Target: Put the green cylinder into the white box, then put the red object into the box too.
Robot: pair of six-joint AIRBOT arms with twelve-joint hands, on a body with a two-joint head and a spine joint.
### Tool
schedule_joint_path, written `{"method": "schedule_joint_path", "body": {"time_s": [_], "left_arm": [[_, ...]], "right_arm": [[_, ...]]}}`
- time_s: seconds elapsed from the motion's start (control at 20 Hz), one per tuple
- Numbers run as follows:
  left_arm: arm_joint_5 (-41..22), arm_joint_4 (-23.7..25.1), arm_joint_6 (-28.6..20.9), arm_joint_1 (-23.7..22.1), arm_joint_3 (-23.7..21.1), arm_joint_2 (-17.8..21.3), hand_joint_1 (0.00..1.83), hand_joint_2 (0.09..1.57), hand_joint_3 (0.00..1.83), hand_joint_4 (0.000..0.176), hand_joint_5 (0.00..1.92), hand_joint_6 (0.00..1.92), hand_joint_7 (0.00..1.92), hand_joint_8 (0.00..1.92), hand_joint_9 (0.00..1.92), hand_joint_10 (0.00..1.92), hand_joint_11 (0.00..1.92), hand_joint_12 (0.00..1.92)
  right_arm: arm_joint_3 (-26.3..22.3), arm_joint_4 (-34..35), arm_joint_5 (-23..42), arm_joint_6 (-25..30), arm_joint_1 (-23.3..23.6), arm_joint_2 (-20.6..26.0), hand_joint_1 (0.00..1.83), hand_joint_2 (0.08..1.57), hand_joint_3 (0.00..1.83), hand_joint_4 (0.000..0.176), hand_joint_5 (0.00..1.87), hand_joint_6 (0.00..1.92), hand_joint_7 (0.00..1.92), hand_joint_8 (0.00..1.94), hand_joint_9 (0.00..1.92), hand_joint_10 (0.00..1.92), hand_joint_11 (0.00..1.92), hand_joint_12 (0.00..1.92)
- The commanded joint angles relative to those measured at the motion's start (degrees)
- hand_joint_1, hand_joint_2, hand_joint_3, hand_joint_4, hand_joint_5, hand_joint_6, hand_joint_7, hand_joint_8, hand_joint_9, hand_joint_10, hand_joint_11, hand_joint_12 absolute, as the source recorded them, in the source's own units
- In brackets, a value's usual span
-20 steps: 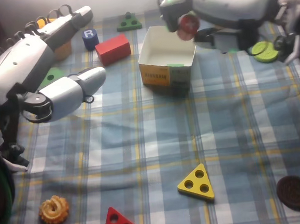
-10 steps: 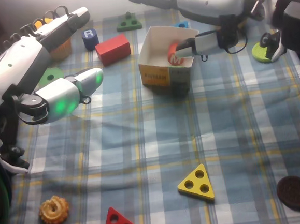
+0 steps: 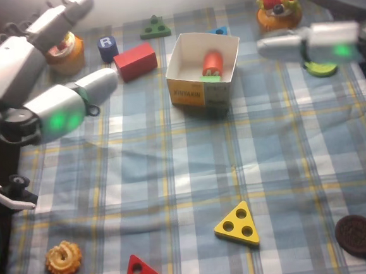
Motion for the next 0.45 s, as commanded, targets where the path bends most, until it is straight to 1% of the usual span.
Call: {"method": "schedule_joint_path", "body": {"time_s": [0.0,0.05,0.1,0.15,0.2,0.25,0.3,0.35,0.4], "left_arm": [[-8.71,2.47,-2.30,-0.06,0.17,0.53,0.65,1.27,0.00,0.089,0.07,0.00,0.04,0.00,0.01,0.00,0.00,0.07],[-9.54,3.02,-4.25,0.17,0.35,0.70,0.62,1.27,0.00,0.110,0.05,0.00,0.01,0.00,0.00,0.00,0.00,0.01],[-10.32,3.61,-6.21,0.41,0.55,0.91,0.50,1.27,0.00,0.124,0.01,0.00,0.00,0.00,0.00,0.00,0.00,0.00],[-11.50,4.34,-8.74,0.85,0.75,1.24,0.55,1.27,0.00,0.099,0.02,0.01,0.00,0.00,0.00,0.00,0.00,0.00],[-13.20,5.02,-11.96,1.46,1.00,1.60,0.55,1.24,0.00,0.144,0.00,0.00,0.00,0.00,0.00,0.00,0.00,0.00],[-14.83,5.53,-14.78,2.05,1.25,1.96,0.51,1.23,0.00,0.150,0.00,0.00,0.00,0.00,0.00,0.00,0.00,0.00],[-16.68,5.93,-17.69,2.85,1.47,2.31,0.48,1.21,0.00,0.165,0.00,0.00,0.00,0.00,0.00,0.00,0.00,0.00],[-20.37,6.47,-22.66,4.51,1.84,2.97,0.42,1.22,0.00,0.149,0.00,0.00,0.00,0.00,0.00,0.00,0.04,0.02],[-20.51,6.52,-22.79,4.58,1.86,3.03,0.42,1.22,0.00,0.149,0.00,0.00,0.00,0.00,0.00,0.00,0.04,0.02]], "right_arm": [[-1.21,1.60,11.70,0.05,-0.90,1.07,0.39,1.24,0.01,0.134,0.00,0.00,0.00,0.00,0.00,0.00,0.00,0.00],[-2.39,3.06,14.58,0.05,-3.06,2.72,0.41,1.22,0.00,0.111,0.00,0.00,0.00,0.00,0.00,0.00,0.00,0.00],[-3.48,4.44,17.73,0.05,-5.30,4.23,0.43,1.20,0.00,0.103,0.00,0.00,0.00,0.00,0.00,0.00,0.00,0.00],[-4.40,5.70,20.51,0.05,-7.31,5.48,0.38,1.20,0.00,0.101,0.00,0.00,0.00,0.00,0.00,0.00,0.00,0.00],[-5.42,7.29,24.16,0.05,-9.30,6.57,0.36,1.21,0.00,0.109,0.00,0.00,0.00,0.00,0.00,0.00,0.00,0.00],[-6.11,8.34,26.66,0.05,-10.72,7.26,0.38,1.22,0.00,0.116,0.00,0.00,0.00,0.00,0.00,0.00,0.00,0.00],[-6.75,9.48,29.22,0.05,-11.98,7.85,0.49,1.20,0.00,0.136,0.00,0.00,0.00,0.00,0.00,0.00,0.00,0.00],[-7.79,10.87,33.52,0.41,-14.05,8.95,0.53,1.20,0.00,0.077,0.00,0.00,0.00,0.00,0.00,0.00,0.00,0.00],[-7.83,10.90,33.52,0.41,-14.12,9.01,0.53,1.20,0.00,0.077,0.00,0.00,0.00,0.00,0.00,0.00,0.00,0.00]]}}
